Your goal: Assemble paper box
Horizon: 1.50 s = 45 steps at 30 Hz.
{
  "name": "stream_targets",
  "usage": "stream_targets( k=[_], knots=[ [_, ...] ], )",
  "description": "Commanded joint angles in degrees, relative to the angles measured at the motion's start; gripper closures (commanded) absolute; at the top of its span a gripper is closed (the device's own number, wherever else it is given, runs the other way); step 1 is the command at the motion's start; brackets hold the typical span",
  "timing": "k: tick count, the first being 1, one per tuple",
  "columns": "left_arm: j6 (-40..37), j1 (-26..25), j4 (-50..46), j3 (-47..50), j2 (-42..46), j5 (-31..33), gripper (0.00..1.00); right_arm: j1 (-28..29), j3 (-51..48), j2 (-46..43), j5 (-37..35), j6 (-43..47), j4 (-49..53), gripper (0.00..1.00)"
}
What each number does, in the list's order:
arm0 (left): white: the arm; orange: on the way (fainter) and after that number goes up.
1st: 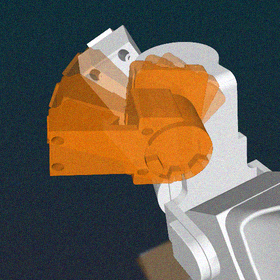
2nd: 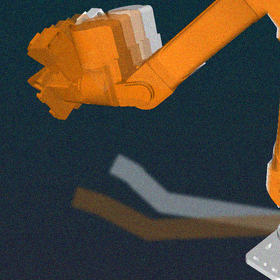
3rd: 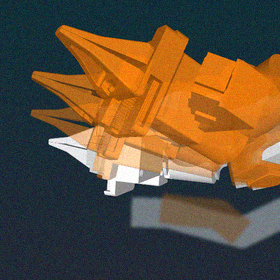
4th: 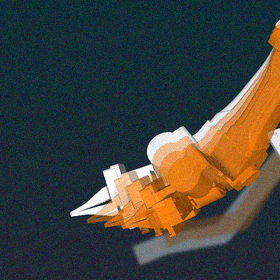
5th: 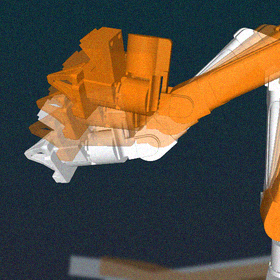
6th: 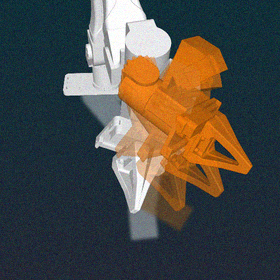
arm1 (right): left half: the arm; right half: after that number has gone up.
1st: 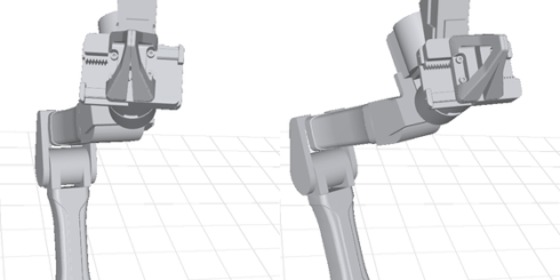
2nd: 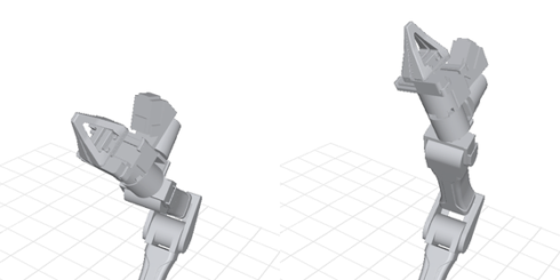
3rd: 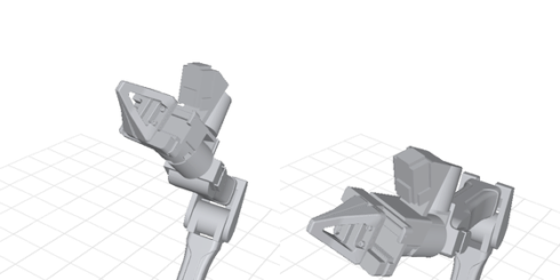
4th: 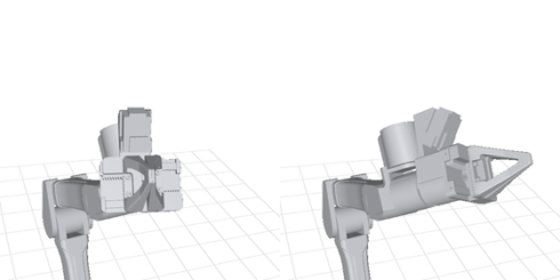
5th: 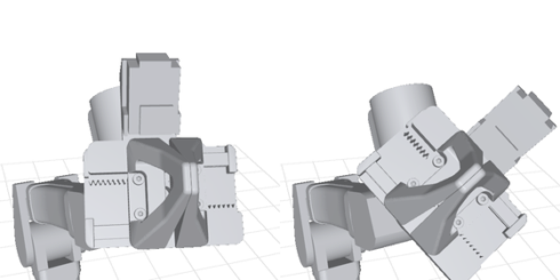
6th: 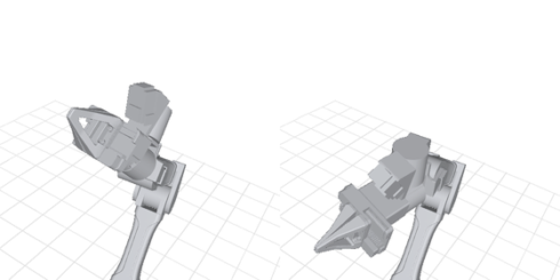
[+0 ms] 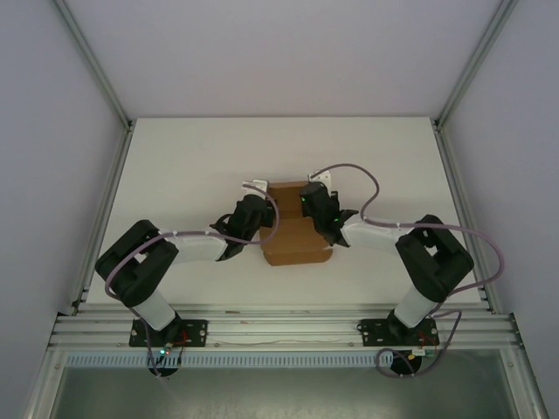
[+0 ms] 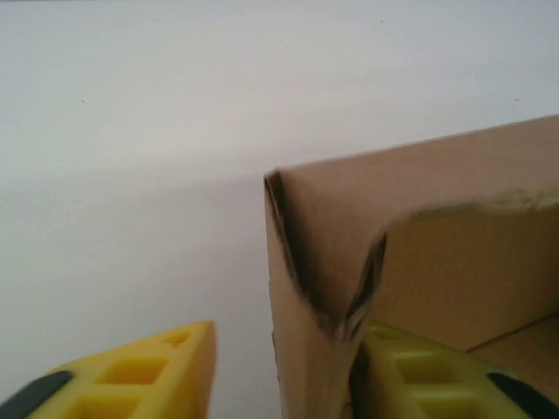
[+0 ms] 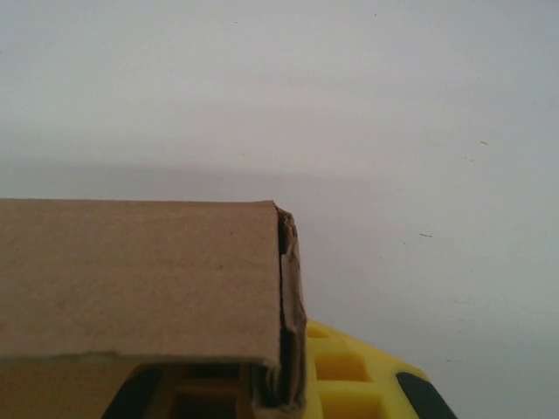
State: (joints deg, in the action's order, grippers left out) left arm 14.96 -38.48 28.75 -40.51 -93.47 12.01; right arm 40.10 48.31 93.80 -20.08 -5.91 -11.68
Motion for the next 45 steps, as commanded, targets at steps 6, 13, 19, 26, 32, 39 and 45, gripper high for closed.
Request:
stream_targets(
  k=[6, 13, 19, 26, 32, 39, 45],
  knots=[
    [1.7, 3.2, -3.1, -0.8, 1.2, -4.7, 0.51, 0.7, -0.9, -0.6, -3.7, 3.0, -3.3, 1.0],
    [0.7, 4.5, -0.8, -1.6, -2.2, -10.5, 0.58, 0.7, -0.1, 0.7, -1.7, 2.5, -3.9, 1.0],
    [0.1, 4.3, -3.3, -6.0, -7.6, -4.7, 0.88, 1.3, 1.1, 2.0, -4.1, 0.9, -2.8, 1.0],
    [5.3, 2.9, -5.3, -8.0, -13.6, 11.2, 0.96, 1.6, 3.3, 4.0, -14.5, -8.4, 2.9, 1.0],
    [8.1, 0.4, -8.1, -11.4, -18.3, 24.2, 1.0, 1.9, 3.4, 5.4, -15.7, -9.7, 2.9, 1.0],
    [3.9, 0.4, -2.8, -12.7, -20.0, 8.8, 0.84, 2.0, 2.1, 6.0, -11.1, -7.1, -2.5, 1.0],
    [2.5, 0.5, 2.3, -7.9, -14.4, -1.2, 0.66, 2.0, 3.1, 7.5, -12.3, -5.1, -2.5, 1.0]
  ],
)
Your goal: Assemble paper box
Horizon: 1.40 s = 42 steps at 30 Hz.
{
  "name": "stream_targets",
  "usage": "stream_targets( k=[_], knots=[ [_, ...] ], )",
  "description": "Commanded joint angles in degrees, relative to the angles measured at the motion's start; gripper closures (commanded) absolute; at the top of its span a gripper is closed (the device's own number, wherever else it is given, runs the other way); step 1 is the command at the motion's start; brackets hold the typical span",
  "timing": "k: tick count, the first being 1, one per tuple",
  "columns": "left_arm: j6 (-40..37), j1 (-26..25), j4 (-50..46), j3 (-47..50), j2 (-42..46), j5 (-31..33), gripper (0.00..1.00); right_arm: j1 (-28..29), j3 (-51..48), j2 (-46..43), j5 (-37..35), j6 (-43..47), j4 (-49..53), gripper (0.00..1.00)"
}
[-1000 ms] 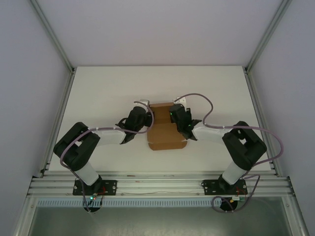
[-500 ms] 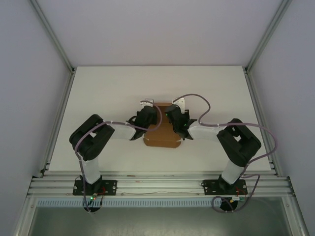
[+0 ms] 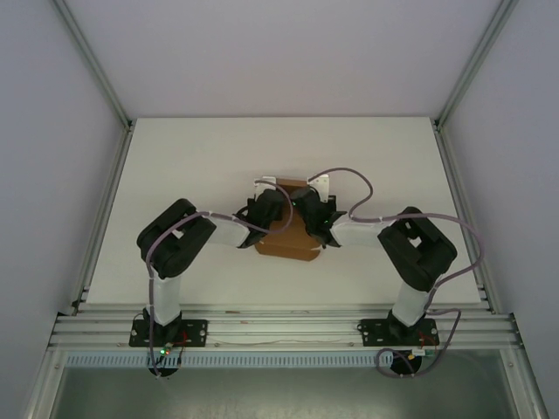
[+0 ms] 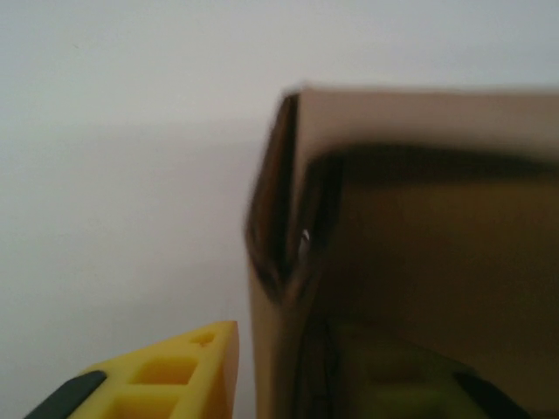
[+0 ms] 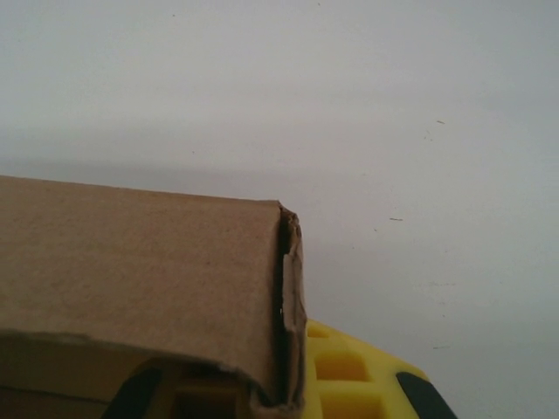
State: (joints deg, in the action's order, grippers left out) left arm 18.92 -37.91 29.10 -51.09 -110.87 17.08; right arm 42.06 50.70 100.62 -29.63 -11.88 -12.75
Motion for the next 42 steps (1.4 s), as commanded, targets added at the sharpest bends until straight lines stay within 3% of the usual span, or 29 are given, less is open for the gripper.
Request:
stream_targets(
  k=[1, 8, 17, 22, 28, 31, 34, 38, 40, 42],
  knots=[
    [-1.4, 0.0, 2.2, 3.5, 4.3, -7.3, 0.63, 0.1, 0.8, 0.8, -2.9, 0.9, -1.5, 1.0],
    [-0.9, 0.9, 0.6, 5.9, 9.0, -8.2, 0.56, 0.1, -1.3, 1.1, -1.6, 3.5, -4.6, 0.99],
    [-2.1, 4.3, 4.6, 6.9, 8.9, -16.2, 0.53, 0.1, -3.0, 0.0, 0.2, 5.2, -7.0, 0.95],
    [-3.4, 4.2, 5.4, 6.5, 7.9, -18.3, 0.58, 0.0, -2.3, 0.4, 0.5, 4.2, -7.2, 0.92],
    [-2.9, 4.1, 5.9, 5.8, 6.6, -19.2, 0.75, 0.0, -1.8, 0.4, 1.1, 3.4, -7.1, 0.82],
    [-3.2, 4.1, 5.8, 5.9, 6.5, -18.1, 0.83, 0.1, -2.2, -0.5, 2.5, 3.3, -6.9, 0.7],
    [-3.7, 4.1, 6.1, 6.0, 6.5, -18.1, 0.86, 0.1, -3.1, -2.2, 4.8, 3.1, -6.6, 0.46],
    [-3.9, 4.1, 6.9, 6.3, 6.5, -18.7, 0.89, 0.0, -4.5, -5.9, 8.0, 1.7, -5.6, 0.24],
    [-4.0, 4.1, 6.7, 6.3, 6.7, -18.5, 0.89, 0.0, -5.8, -8.5, 8.3, 0.7, -5.3, 0.0],
    [-4.3, 4.1, 6.4, 6.2, 7.0, -18.4, 0.9, 0.0, -7.4, -11.9, 8.6, -0.3, -4.8, 0.0]
  ],
)
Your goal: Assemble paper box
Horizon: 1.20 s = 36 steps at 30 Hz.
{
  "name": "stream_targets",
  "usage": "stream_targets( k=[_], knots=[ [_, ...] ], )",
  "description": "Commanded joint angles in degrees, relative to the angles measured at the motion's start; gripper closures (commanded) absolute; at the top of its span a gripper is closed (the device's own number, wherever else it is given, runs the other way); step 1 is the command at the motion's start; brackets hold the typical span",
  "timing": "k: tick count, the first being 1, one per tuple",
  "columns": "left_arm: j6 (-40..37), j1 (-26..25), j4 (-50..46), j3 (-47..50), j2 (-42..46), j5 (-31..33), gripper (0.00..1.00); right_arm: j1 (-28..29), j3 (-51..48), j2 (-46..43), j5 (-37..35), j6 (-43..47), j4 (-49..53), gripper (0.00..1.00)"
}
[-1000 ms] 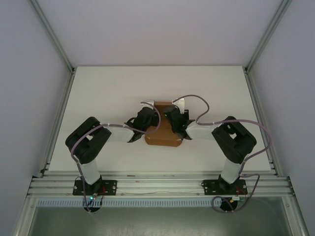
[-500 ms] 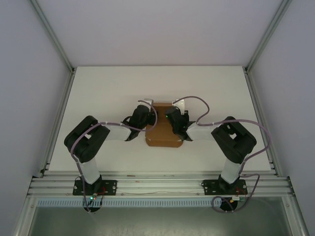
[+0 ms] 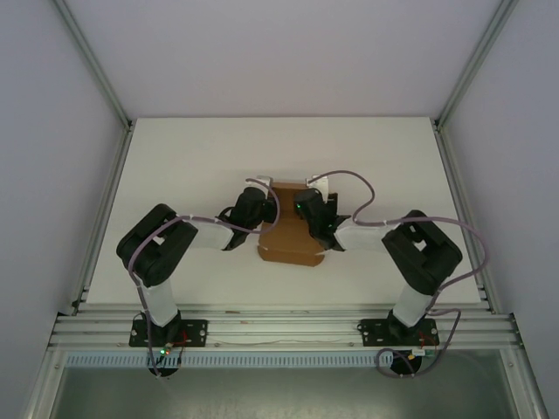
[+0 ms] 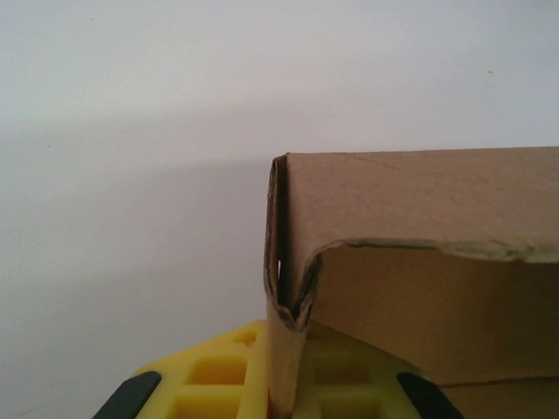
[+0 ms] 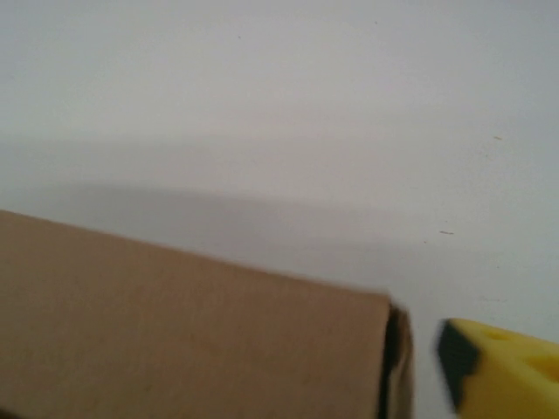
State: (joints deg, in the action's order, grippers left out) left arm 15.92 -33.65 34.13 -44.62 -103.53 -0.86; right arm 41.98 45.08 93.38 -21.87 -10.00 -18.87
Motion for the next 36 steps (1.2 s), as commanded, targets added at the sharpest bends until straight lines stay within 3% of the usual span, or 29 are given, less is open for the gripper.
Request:
stream_targets(
  k=[1, 6, 10, 14, 17, 20, 23, 33, 34, 36],
  knots=[
    [-1.5, -0.2, 1.3, -0.4, -0.1, -0.7, 0.91, 0.2, -2.6, -6.5, 1.0, -2.6, 1.7, 0.0],
    [-3.7, -0.1, -1.5, -0.4, 2.5, -2.9, 0.91, 0.2, -7.4, -19.1, 10.3, -5.3, 4.4, 0.0],
    [-9.2, 0.0, -10.9, -2.1, 6.7, -7.1, 0.91, 0.2, -10.7, -31.1, 14.1, -8.4, 8.3, 0.0],
    [-24.1, -0.2, -37.1, -9.5, 10.8, -15.7, 0.91, 0.0, -11.7, -42.5, 10.7, -12.5, 18.8, 0.0],
    [-32.3, -1.0, -56.9, -16.9, 11.4, -13.5, 0.95, -0.2, -9.3, -46.9, 9.1, -13.9, 31.0, 0.0],
    [-42.9, -1.6, -71.0, -21.2, 11.0, -16.9, 0.96, -0.3, -7.6, -48.7, 8.6, -14.7, 39.7, 0.0],
    [-45.3, -3.2, -76.0, -25.3, 7.7, -9.7, 1.0, -0.4, -7.9, -49.6, 7.5, -15.6, 43.5, 0.0],
    [-50.4, -6.4, -85.8, -45.4, -14.2, 3.5, 1.0, -2.0, -10.3, -51.1, 5.8, -16.1, 45.0, 0.0],
    [-50.7, -6.5, -87.0, -48.7, -16.6, 3.2, 0.97, -2.3, -10.4, -51.0, 5.9, -16.0, 44.9, 0.0],
    [-52.5, -6.6, -89.4, -53.7, -20.3, 1.4, 0.8, -3.1, -10.5, -50.7, 6.2, -16.0, 44.7, 0.0]
  ],
)
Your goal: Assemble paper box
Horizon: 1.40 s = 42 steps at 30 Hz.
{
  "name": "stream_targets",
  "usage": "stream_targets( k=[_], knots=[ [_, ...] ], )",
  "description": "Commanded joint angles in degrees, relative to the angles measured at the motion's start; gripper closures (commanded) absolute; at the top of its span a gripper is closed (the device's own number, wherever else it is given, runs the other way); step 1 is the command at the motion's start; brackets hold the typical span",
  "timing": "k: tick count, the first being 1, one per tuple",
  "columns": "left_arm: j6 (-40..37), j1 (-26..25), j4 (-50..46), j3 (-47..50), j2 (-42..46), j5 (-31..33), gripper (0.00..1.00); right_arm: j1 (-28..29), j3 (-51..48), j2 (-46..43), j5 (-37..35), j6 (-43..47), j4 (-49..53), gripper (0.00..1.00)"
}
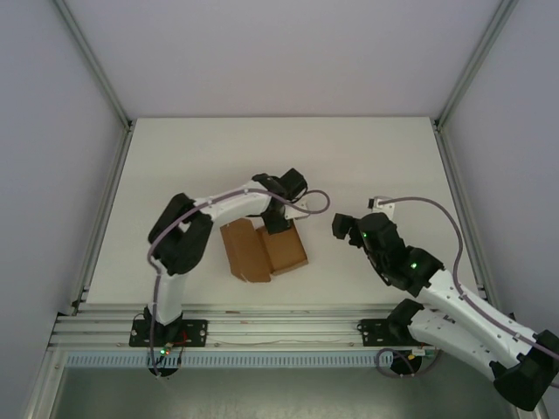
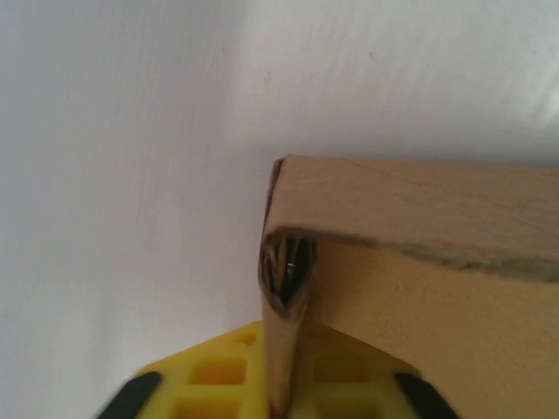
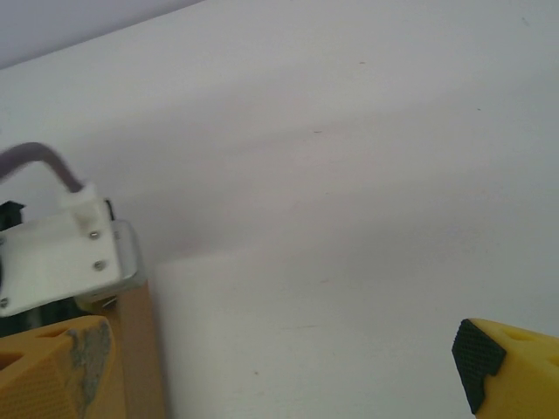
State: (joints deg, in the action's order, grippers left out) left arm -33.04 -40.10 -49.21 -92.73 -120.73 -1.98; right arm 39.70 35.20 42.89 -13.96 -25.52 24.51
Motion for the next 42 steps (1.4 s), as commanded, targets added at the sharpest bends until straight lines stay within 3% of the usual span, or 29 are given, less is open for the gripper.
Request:
stream_targets(
  k=[1, 4, 8, 9, 10, 15, 18, 21, 23, 25, 30, 37, 39, 42],
  knots=[
    [-4.2, -0.2, -6.8, -7.5, -4.3, 2.7, 0.72, -1.3, -0.7, -0.2, -1.3, -0.3, 1.3, 0.0],
    [-6.4, -0.2, -7.3, -10.3, -5.2, 2.9, 0.48, -2.6, -1.0, -0.3, 0.0, -0.2, 1.7, 0.0],
    [-8.9, -0.2, -7.9, -11.4, -1.9, 0.1, 0.26, -3.9, -1.5, -0.6, 1.8, 0.7, 1.1, 0.0],
    [-9.3, -0.2, -7.7, -11.2, -0.6, -0.9, 0.16, -4.2, -1.6, -0.6, 2.2, 0.8, 0.9, 0.0],
    [-9.6, -0.2, -7.2, -10.7, 1.1, -1.7, 0.0, -4.3, -1.8, -0.6, 2.8, 1.5, 0.2, 0.0],
    [-6.5, 0.9, 3.0, -4.5, 10.6, -2.8, 0.0, -4.5, -2.5, 0.9, 10.9, 10.2, -5.7, 0.0],
    [6.8, 5.9, 16.1, 1.4, 18.4, -2.8, 0.0, -4.5, -1.1, 6.3, 17.2, 19.7, -9.8, 0.0],
    [28.6, 14.6, 29.8, 11.6, 26.1, -4.8, 0.0, -4.5, 3.6, 17.0, 24.0, 34.0, -12.2, 0.0],
    [40.7, 20.1, 34.8, 18.6, 30.2, -7.4, 0.0, -4.4, 9.4, 25.5, 29.8, 44.7, -9.9, 0.0],
    [46.9, 24.8, 38.9, 26.0, 33.4, -11.4, 0.0, -4.3, 17.3, 35.6, 34.9, 55.7, -5.4, 0.0],
    [49.8, 27.8, 39.7, 35.9, 38.5, -7.5, 0.0, -3.2, 42.6, 58.9, 39.2, 71.0, 12.8, 0.06],
    [49.7, 29.3, 39.8, 41.4, 41.3, -4.9, 0.0, -1.4, 66.2, 79.4, 40.2, 82.8, 35.2, 0.15],
    [49.9, 30.1, 41.5, 43.5, 42.6, -5.1, 0.0, -0.9, 68.7, 81.6, 40.1, 83.0, 36.2, 0.23],
    [50.2, 30.8, 41.0, 44.3, 43.7, -4.5, 0.0, 0.2, 68.3, 83.1, 36.8, 81.2, 31.9, 0.46]
  ],
)
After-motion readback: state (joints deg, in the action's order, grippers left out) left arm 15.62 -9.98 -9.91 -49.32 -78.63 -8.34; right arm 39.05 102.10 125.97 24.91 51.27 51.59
